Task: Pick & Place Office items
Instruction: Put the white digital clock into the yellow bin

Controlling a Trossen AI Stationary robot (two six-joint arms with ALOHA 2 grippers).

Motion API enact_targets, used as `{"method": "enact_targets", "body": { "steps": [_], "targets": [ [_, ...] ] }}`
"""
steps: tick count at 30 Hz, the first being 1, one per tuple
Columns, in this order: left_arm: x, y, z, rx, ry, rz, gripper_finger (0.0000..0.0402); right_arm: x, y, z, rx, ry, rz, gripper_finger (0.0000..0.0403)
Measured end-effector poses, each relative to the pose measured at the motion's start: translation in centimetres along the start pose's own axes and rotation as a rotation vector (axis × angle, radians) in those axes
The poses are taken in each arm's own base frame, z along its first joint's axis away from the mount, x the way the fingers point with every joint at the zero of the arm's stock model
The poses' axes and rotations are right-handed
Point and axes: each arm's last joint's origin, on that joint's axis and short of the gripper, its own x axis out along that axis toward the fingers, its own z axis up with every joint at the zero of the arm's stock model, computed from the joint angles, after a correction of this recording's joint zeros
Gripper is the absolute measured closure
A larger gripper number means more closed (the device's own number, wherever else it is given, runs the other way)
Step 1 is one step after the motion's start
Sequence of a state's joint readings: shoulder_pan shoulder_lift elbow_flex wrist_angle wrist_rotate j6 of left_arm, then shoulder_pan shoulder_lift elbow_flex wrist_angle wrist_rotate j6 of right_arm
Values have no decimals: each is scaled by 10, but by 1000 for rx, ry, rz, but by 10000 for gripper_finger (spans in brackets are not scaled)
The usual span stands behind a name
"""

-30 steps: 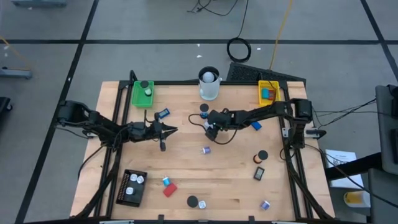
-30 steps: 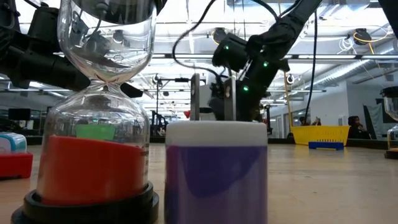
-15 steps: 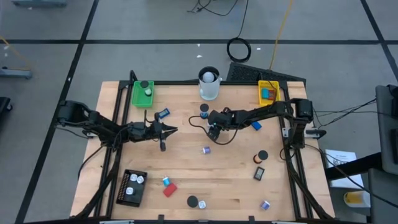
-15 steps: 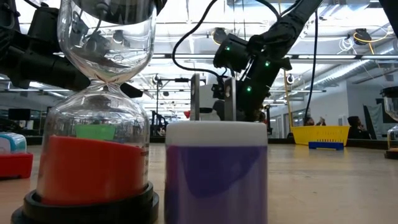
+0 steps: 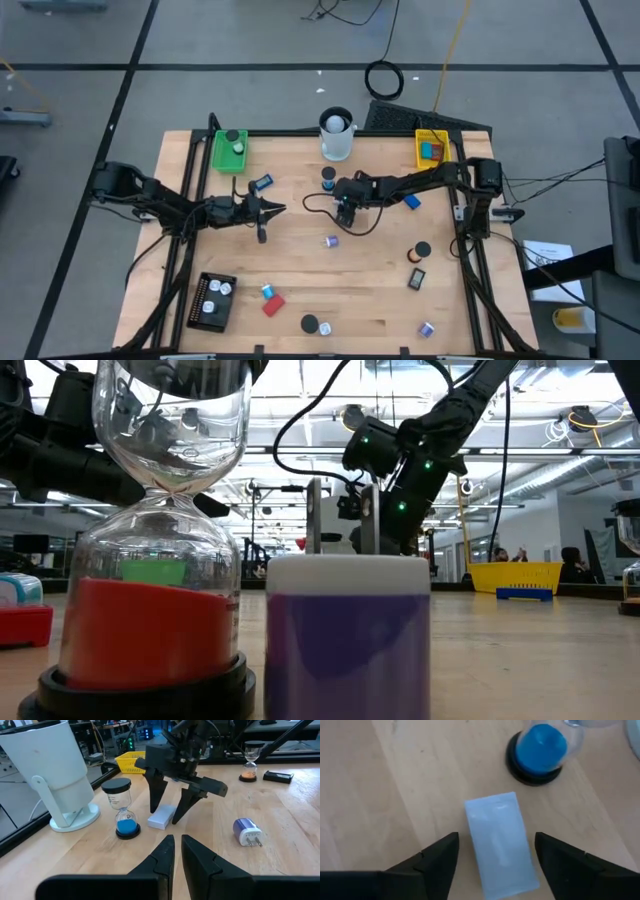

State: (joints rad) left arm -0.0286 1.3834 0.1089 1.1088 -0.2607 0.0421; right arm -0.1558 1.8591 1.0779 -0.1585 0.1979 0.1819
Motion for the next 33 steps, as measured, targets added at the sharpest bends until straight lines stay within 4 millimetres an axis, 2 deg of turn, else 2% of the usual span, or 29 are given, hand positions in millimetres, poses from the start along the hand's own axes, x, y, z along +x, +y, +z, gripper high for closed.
{"method": "enact_targets", "body": {
  "steps": [9, 14, 17, 21, 26, 33],
  "targets": [
    [0, 0, 0, -1, 1, -1, 360, -1, 0, -1, -14, 15, 18, 250],
    [0, 0, -1, -1, 7, -2, 360, -6, 0, 0, 6, 11, 17, 254],
    [0, 0, -1, -2, 7, -2, 360, -16, -2, 2, 24, 8, 18, 253],
    [0, 0, -1, -3, 13, -2, 360, -42, -7, 4, 85, 26, 8, 242],
    [0, 0, -1, -3, 14, -2, 360, -94, -23, -5, 163, 74, -138, 249],
    [0, 0, -1, -7, 14, -2, 360, -164, -73, -31, 368, 120, -442, 238]
  ]
}}
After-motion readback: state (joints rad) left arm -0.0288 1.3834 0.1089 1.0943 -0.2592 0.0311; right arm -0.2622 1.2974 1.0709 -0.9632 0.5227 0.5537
